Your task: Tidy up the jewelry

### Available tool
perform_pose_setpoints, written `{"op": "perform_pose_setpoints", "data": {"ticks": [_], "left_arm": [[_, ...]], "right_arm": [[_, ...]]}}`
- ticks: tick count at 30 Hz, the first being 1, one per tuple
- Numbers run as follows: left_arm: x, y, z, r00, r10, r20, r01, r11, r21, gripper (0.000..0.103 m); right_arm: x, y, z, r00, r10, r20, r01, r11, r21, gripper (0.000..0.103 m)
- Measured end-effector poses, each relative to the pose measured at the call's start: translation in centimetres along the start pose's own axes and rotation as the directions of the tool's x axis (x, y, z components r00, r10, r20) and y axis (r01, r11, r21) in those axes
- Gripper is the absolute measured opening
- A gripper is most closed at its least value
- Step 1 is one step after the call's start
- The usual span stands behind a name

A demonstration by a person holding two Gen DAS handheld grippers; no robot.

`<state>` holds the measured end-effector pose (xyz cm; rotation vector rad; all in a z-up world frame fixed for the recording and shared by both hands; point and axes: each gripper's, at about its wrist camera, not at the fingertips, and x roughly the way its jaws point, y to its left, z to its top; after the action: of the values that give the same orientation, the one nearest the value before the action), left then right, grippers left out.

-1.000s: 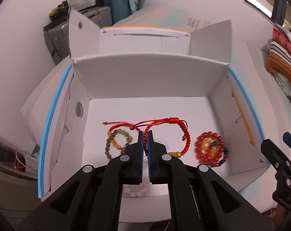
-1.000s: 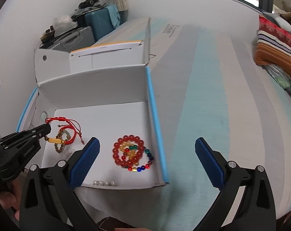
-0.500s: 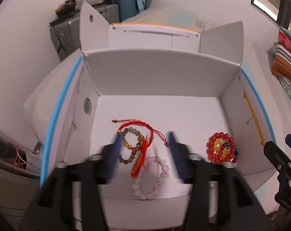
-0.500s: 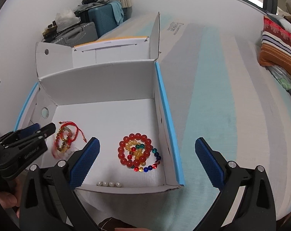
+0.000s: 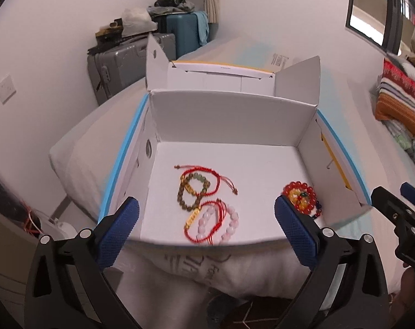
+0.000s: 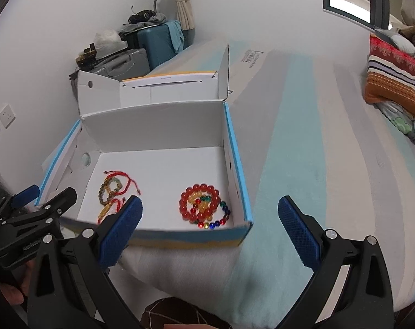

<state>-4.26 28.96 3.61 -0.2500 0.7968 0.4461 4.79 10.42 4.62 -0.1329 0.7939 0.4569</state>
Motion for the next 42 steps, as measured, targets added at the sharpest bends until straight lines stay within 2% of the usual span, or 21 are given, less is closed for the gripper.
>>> {"op": "perform_pose_setpoints", "data": {"ticks": [3,6,12,36,42], "left_arm": [[-1.0,0.5,-1.3,0.999,-0.022,0.026,0.022,1.0,-0.014,0.097],[-1.3,0.8,-2.2,0.999,-0.015,0.029,0.015,1.0,-0.017,0.097],[-1.1,0.8,-2.6,1.0,-0.014,0.026,0.014,1.0,-0.004,0.097],[-1.0,0.0,-3.1,0.999,0.008,0.034,-0.01,0.999,0.038,0.097],[-0.7,0.4,-3.1,1.0,0.003,0.021,-0.003,1.0,0.012,0.097]], "right_arm": [[-0.5,0.2,-1.0,1.0,-0.006,0.002,0.006,1.0,-0.003,0.095],[-0.8,0.4,-2.1,1.0,-0.013,0.005,0.013,1.0,-0.011,0.095],[-0.5,0.3,-2.9,1.0,-0.012,-0.001,0.012,1.0,-0.007,0.095],[0.2,-0.1,-3.3,1.0,-0.023,-0.006,0.023,1.0,-0.005,0.095],[0.3,-0.1,-3.3,1.0,-0.026,-0.007,0.026,1.0,-0.006,0.095]]}}
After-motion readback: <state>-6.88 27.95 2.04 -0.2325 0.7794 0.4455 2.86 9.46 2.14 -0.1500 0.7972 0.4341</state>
